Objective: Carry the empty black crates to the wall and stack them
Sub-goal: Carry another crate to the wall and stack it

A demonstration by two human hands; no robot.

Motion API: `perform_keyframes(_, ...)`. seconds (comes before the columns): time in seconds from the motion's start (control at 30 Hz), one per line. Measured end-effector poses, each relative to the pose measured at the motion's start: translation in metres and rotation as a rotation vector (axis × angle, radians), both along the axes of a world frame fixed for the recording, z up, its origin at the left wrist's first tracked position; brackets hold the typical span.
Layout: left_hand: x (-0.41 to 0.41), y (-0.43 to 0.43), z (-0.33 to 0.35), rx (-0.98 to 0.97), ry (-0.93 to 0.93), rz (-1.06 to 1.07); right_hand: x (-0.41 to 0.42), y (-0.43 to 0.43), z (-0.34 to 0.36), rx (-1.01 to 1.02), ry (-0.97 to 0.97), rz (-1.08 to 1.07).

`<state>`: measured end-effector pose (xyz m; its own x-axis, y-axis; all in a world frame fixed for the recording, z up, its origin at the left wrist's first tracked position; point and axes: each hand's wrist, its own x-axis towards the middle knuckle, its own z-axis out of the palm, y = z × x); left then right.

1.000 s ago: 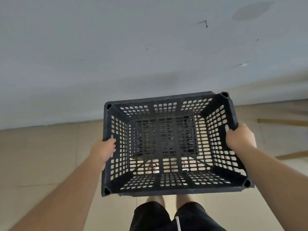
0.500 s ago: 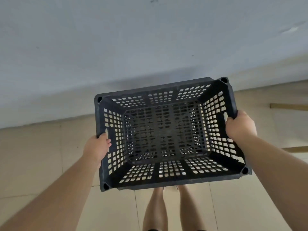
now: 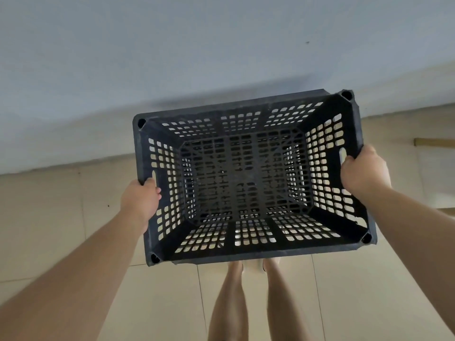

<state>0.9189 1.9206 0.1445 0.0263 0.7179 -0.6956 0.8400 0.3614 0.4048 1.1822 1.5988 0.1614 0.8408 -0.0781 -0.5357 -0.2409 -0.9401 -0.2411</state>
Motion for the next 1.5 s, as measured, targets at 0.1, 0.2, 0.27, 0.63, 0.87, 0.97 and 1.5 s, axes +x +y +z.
perform_keyframes(0.1, -0.007, -0.001, -0.003, 0.005, 0.011, 0.0, -0.005, -0.001, 0.0, -0.01, 0.036, 0.014)
perform_keyframes(0.2, -0.01, -0.001, -0.002, -0.017, 0.018, 0.001, -0.008, -0.002, 0.0, -0.029, 0.054, 0.033)
perform_keyframes(0.27, -0.01, -0.002, -0.001, -0.034, 0.029, 0.001, -0.006, -0.003, -0.001, -0.035, 0.059, 0.052)
perform_keyframes(0.63, -0.01, 0.003, -0.007, -0.043, 0.112, -0.007, -0.007, -0.001, -0.004, -0.052, 0.078, 0.048)
perform_keyframes(0.87, -0.011, -0.002, -0.009, -0.011, 0.134, 0.004, 0.002, -0.005, -0.01, -0.088, 0.11, 0.102)
perform_keyframes(0.97, -0.012, -0.007, -0.006, 0.002, 0.128, -0.021, -0.004, -0.006, -0.008, -0.109, 0.074, 0.126)
perform_keyframes(1.5, -0.02, 0.002, -0.01, 0.007, 0.06, -0.106, -0.022, -0.015, -0.008, 0.0, 0.057, 0.068)
